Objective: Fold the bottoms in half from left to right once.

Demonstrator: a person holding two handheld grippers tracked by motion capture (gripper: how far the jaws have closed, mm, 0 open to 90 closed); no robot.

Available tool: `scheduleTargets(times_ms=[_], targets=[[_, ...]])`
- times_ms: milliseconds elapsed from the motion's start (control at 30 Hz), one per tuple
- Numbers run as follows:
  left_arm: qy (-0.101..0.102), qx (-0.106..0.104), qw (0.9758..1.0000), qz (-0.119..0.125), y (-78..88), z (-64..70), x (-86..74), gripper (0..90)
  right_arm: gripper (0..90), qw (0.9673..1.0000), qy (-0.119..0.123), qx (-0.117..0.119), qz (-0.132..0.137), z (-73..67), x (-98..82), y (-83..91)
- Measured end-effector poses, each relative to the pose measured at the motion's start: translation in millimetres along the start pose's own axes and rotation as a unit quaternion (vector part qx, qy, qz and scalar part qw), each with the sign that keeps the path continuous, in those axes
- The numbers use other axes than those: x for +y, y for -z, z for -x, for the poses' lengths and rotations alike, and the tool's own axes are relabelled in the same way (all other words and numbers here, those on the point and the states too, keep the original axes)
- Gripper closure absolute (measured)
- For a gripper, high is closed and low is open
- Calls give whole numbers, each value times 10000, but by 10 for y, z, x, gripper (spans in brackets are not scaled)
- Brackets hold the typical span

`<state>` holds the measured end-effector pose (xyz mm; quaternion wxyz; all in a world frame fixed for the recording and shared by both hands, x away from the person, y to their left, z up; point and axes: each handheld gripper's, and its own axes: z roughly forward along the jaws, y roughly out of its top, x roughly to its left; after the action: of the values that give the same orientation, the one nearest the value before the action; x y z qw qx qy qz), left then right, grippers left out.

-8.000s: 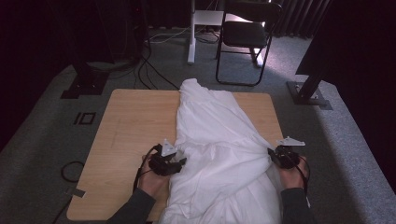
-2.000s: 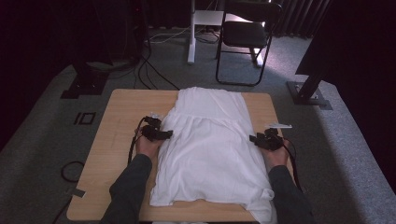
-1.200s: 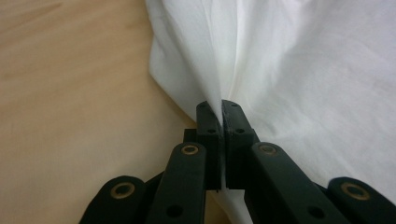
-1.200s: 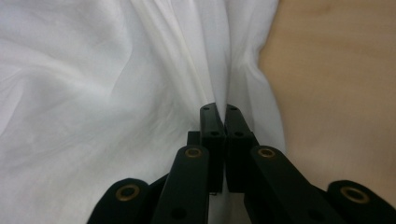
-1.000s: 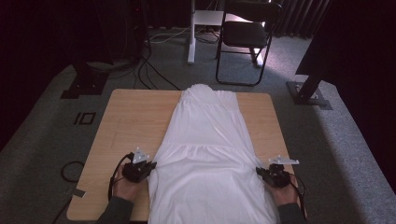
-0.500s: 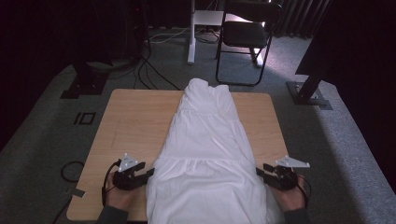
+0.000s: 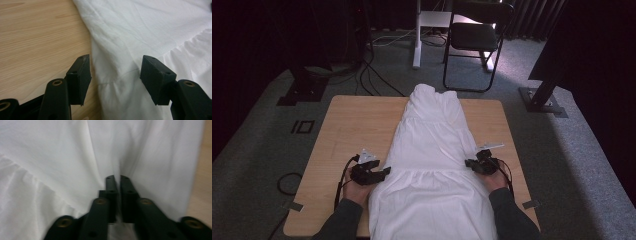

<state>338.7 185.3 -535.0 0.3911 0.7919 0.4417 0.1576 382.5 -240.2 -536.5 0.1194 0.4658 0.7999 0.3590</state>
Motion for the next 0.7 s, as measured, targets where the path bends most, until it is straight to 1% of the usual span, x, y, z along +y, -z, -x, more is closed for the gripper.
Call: scheduleTargets(times_ms=[33,67,100,133,167,200,233,267,333,433,467,533,567,600,667,700], targets=[[-5,0,10000,-14,-10,21,1,421,881,9997,58,-133,220,-17,29,97],[-49,9,10000,-60,-19,44,2,421,883,9986,66,-228,472,-25,50,190],[-96,-12,9999,-116,-33,69,0,421,883,9962,50,-360,791,-32,72,318],[-161,-38,9997,-162,-51,97,-4,421,883,9929,71,-542,1054,-32,87,451],[-161,-38,9997,-162,-51,97,-4,420,882,9907,83,-762,1121,-13,79,520],[-216,-44,9996,-192,-67,125,-4,418,881,9913,61,-831,1019,25,59,504],[-222,-44,9996,-171,-65,130,3,411,880,9922,-3,-886,878,74,23,453],[-213,-33,9997,-125,-55,128,17,406,878,9930,-57,-941,714,125,-22,380],[-173,-4,9998,-17,-32,114,64,394,875,9936,-214,-1020,445,221,-120,229],[-161,61,9998,102,-30,92,231,384,873,9936,-379,-1026,270,291,-214,89],[-167,86,9998,106,-56,95,296,381,873,9934,-367,-1058,234,291,-225,65],[-192,90,9998,14,-142,101,411,358,874,9934,-374,-1069,193,287,-234,41],[-211,67,9997,-63,-229,97,482,355,872,9934,-375,-1066,193,288,-234,41],[-184,79,9997,-130,-293,92,519,342,872,9937,-379,-1042,191,295,-234,42],[-153,232,9992,-281,-472,68,589,336,870,9940,-398,-1003,198,308,-237,45],[-128,263,9990,-332,-527,55,603,336,870,9942,-406,-977,204,315,-240,47]])
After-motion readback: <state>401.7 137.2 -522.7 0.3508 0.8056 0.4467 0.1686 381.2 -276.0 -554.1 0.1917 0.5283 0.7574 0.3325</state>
